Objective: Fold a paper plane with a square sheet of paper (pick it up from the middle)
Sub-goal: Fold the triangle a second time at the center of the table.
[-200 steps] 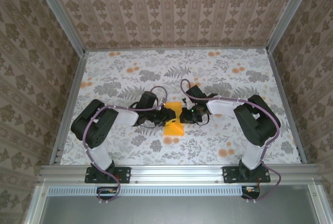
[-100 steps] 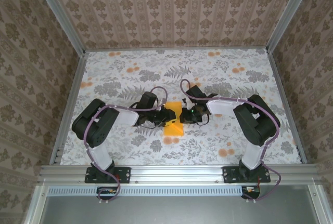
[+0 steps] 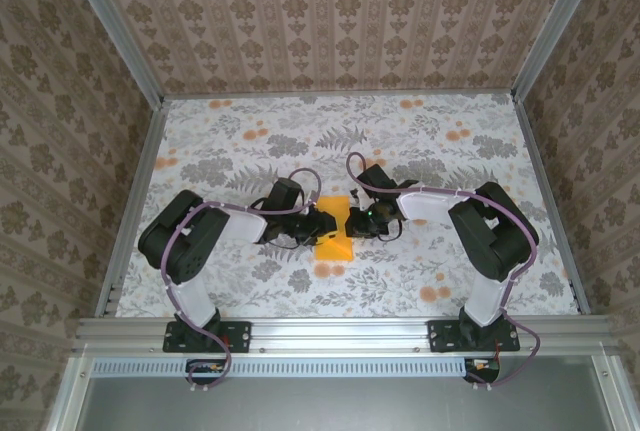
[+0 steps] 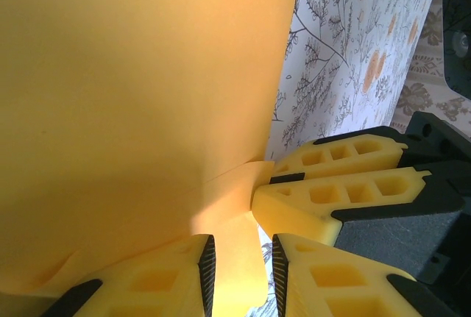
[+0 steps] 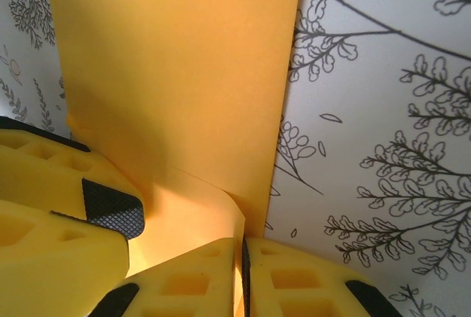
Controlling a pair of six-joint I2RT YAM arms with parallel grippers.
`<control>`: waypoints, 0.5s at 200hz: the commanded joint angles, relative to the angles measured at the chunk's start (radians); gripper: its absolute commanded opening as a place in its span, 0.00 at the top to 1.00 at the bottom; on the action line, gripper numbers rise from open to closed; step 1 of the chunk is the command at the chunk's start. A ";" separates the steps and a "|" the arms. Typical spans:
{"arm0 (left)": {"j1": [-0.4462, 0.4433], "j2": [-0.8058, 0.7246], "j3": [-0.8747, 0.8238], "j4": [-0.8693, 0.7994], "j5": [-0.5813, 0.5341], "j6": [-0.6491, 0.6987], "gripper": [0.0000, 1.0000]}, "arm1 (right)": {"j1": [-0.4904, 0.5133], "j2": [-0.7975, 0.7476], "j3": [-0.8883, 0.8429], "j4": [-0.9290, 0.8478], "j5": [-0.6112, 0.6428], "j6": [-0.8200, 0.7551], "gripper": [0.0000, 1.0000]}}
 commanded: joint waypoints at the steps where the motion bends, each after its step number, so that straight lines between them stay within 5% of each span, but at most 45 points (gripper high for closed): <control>1: -0.007 0.023 -0.016 -0.060 -0.024 0.011 0.71 | 0.004 0.024 0.012 -0.045 0.020 -0.006 0.87; 100: -0.006 0.030 -0.019 -0.125 -0.049 0.024 0.74 | 0.005 -0.152 0.007 -0.103 0.062 0.022 0.73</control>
